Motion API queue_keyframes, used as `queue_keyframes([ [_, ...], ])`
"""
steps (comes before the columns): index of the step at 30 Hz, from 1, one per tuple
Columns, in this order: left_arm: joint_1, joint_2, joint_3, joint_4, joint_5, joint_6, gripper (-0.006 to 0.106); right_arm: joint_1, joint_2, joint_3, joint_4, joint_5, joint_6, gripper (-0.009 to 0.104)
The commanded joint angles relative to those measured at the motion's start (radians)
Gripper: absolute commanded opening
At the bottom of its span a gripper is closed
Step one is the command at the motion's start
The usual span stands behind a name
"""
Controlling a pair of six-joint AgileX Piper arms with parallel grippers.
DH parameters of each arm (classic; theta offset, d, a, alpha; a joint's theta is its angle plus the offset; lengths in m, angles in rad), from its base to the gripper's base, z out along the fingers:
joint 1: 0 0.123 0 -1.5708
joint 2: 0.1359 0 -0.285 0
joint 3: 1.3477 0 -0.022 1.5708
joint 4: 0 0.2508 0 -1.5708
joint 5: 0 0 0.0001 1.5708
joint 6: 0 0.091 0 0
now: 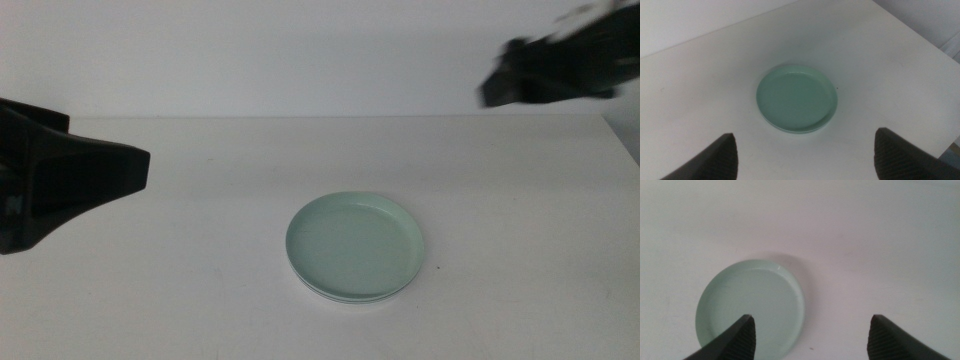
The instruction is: Stack the three bowls on top of each other.
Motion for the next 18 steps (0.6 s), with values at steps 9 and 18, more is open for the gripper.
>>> queue_keyframes([
  [9, 0.0, -0.003, -0.024, -0.033, -0.062, -0.005, 0.09, -0.094, -0.444, 0.212, 0.03, -0.094, -0.099, 0.059],
  [18, 0.0, -0.003, -0.024, -0.033, -0.062, -0.005, 0.09, -0.09, -0.578, 0.312, 0.051, -0.083, -0.137, 0.059],
])
